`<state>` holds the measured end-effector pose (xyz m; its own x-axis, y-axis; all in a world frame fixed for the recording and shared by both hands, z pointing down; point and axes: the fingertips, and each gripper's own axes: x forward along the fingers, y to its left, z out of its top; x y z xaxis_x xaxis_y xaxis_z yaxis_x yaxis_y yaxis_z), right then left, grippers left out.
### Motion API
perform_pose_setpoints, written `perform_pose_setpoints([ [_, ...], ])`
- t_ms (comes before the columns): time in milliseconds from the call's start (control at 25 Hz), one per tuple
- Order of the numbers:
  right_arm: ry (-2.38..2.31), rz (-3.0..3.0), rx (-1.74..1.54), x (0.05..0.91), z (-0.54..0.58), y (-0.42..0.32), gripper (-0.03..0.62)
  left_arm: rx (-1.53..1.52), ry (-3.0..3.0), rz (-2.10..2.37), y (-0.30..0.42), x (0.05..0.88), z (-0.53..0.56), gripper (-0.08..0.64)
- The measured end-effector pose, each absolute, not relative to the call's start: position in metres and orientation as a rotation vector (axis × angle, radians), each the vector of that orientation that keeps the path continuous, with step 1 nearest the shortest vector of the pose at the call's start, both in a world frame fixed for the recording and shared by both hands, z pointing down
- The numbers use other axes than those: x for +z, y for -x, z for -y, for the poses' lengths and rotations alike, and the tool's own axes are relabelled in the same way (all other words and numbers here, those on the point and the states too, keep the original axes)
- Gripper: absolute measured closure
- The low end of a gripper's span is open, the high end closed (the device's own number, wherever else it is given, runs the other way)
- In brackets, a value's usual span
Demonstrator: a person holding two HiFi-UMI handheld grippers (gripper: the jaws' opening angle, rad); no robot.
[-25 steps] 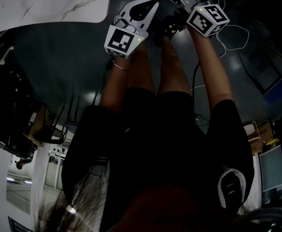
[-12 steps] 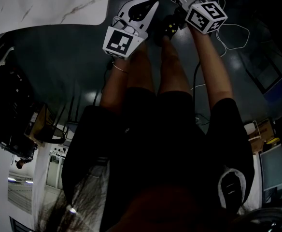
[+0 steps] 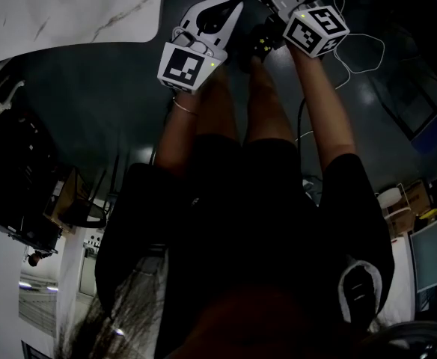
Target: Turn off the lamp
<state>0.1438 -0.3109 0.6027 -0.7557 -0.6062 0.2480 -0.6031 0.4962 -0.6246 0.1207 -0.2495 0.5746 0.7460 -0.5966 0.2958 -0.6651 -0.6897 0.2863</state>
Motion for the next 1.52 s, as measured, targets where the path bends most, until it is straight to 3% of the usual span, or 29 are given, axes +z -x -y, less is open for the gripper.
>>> perform_pose_setpoints([
  [1520,1.242,-2.538,-0.903,0.394,0.285,-0.201,0.591,0.218,-2.754,0.838,-0.165,0.401,0.267,0.554],
])
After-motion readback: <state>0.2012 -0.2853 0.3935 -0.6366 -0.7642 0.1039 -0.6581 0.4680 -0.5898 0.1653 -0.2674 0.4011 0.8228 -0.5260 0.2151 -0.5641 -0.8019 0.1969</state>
